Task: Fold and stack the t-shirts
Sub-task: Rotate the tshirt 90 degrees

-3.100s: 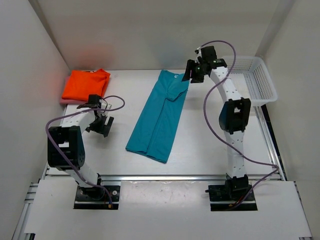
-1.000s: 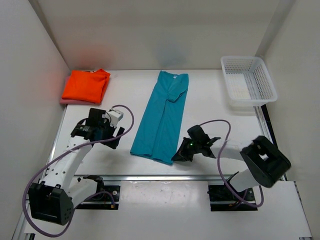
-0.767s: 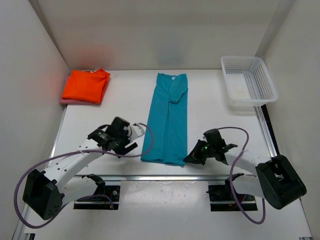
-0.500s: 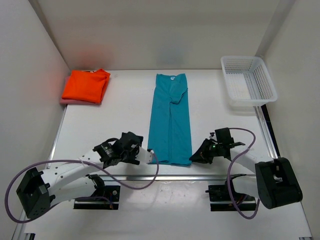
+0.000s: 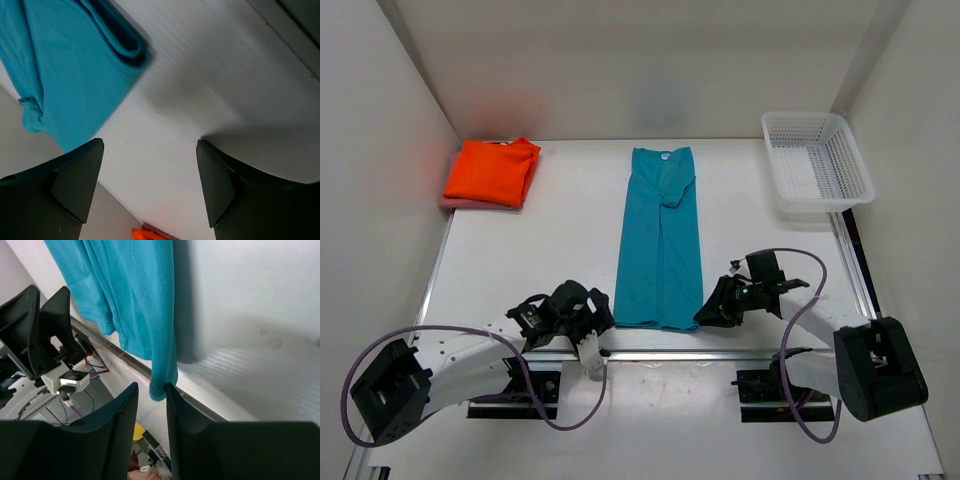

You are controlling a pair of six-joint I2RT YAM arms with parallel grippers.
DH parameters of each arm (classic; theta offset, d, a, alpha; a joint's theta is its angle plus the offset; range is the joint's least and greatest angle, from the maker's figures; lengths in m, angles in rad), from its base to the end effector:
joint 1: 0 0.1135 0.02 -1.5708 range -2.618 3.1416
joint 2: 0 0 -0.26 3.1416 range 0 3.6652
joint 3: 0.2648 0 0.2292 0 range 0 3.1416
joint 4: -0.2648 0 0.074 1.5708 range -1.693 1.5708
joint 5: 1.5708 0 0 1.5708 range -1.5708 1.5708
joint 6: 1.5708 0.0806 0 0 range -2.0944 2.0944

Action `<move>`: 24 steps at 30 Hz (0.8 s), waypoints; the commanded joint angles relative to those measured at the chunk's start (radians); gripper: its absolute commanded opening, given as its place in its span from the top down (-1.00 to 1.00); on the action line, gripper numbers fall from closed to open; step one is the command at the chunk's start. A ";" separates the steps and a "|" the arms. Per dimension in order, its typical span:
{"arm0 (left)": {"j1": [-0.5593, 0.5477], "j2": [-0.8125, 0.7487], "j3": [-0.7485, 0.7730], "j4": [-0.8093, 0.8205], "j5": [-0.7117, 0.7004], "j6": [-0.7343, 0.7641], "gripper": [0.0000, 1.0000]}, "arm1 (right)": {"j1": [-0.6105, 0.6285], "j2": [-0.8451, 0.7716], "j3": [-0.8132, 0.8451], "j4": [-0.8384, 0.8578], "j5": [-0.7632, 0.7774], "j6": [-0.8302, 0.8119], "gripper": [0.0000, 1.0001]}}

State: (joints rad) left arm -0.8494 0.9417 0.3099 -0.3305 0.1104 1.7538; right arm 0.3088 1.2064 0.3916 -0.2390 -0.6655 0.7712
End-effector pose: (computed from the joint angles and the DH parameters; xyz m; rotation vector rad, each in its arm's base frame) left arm 0.1050 -0.1328 0.1150 2.4590 0.6327 0.2221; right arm 0.1665 0.1054 0.1172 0.3914 2.7756 1.2069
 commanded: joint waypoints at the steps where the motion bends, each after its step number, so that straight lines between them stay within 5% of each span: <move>1: 0.015 0.054 0.007 0.074 0.164 0.049 -0.70 | 0.022 -0.067 -0.049 0.030 -0.019 0.100 0.30; 19: -0.045 0.256 0.076 0.178 0.181 -0.063 -0.63 | -0.004 -0.337 -0.241 0.001 -0.020 0.217 0.24; 24: -0.062 0.347 0.210 0.098 0.169 -0.116 -0.35 | -0.013 -0.389 -0.270 -0.006 -0.017 0.226 0.23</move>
State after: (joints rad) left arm -0.9009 1.2667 0.4622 -0.1486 0.2501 1.6825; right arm 0.3012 0.8417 0.1326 -0.2405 -0.6647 0.9691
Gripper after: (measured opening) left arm 0.693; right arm 0.383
